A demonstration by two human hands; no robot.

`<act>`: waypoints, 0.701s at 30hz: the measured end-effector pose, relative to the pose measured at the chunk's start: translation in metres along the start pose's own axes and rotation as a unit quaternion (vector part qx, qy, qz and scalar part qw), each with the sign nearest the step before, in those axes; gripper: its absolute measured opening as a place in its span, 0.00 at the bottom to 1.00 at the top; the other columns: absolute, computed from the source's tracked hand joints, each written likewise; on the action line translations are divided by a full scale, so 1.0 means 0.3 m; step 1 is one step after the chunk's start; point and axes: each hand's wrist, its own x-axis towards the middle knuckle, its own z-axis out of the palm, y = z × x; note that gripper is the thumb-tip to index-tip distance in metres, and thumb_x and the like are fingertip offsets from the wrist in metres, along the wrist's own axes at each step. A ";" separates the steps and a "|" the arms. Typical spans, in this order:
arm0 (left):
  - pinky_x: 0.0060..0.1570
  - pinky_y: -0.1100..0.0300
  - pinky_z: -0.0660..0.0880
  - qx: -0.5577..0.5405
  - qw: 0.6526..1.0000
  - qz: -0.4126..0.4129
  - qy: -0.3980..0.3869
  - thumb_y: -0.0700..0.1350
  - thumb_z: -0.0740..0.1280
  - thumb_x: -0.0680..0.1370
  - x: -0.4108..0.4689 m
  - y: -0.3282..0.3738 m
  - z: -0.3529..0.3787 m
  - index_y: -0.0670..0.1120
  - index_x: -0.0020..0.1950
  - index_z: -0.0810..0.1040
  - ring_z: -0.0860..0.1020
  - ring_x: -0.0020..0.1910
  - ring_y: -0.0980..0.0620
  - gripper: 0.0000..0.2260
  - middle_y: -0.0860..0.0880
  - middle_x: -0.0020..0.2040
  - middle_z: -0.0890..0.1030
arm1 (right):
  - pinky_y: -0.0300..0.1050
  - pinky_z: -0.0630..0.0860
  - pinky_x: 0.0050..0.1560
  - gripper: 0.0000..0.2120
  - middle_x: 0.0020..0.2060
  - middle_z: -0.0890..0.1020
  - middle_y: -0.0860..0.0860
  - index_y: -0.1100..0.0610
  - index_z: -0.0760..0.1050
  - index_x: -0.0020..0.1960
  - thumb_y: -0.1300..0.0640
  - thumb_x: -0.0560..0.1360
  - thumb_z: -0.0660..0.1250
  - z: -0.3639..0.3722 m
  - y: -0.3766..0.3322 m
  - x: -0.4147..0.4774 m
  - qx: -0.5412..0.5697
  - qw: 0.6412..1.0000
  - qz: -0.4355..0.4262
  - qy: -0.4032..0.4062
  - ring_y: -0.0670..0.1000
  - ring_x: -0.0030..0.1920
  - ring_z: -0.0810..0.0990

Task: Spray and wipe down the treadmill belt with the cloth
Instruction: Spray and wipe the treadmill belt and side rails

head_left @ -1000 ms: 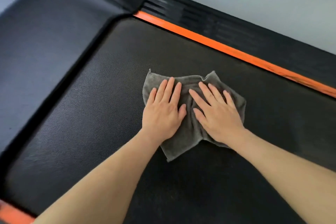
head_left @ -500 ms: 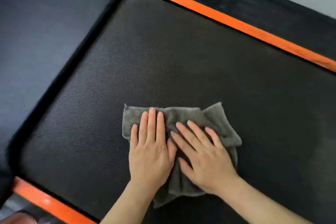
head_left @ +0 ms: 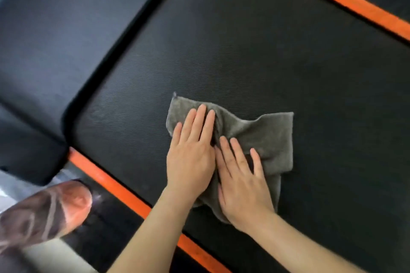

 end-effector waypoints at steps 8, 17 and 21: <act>0.75 0.39 0.56 -0.005 0.980 -0.193 0.041 0.39 0.58 0.76 -0.060 -0.383 -0.079 0.35 0.77 0.60 0.57 0.77 0.33 0.28 0.32 0.77 0.59 | 0.59 0.44 0.76 0.30 0.80 0.55 0.50 0.54 0.58 0.80 0.45 0.79 0.48 -0.003 -0.276 0.305 -0.039 0.977 -0.205 -0.044 0.51 0.80 0.51; 0.74 0.42 0.51 -0.079 0.989 -0.114 0.057 0.44 0.54 0.77 -0.247 0.127 0.104 0.42 0.77 0.64 0.57 0.79 0.43 0.28 0.42 0.79 0.60 | 0.56 0.57 0.73 0.29 0.77 0.62 0.48 0.47 0.65 0.76 0.43 0.76 0.58 0.007 0.138 -0.132 -0.034 0.986 -0.163 -0.018 0.52 0.76 0.63; 0.76 0.46 0.48 -0.078 0.997 0.026 -0.005 0.46 0.56 0.76 -0.209 0.279 0.122 0.48 0.79 0.62 0.53 0.80 0.49 0.30 0.48 0.80 0.58 | 0.59 0.59 0.70 0.25 0.72 0.72 0.52 0.44 0.67 0.72 0.42 0.76 0.57 -0.030 0.320 -0.171 -0.036 0.998 -0.058 -0.017 0.55 0.72 0.66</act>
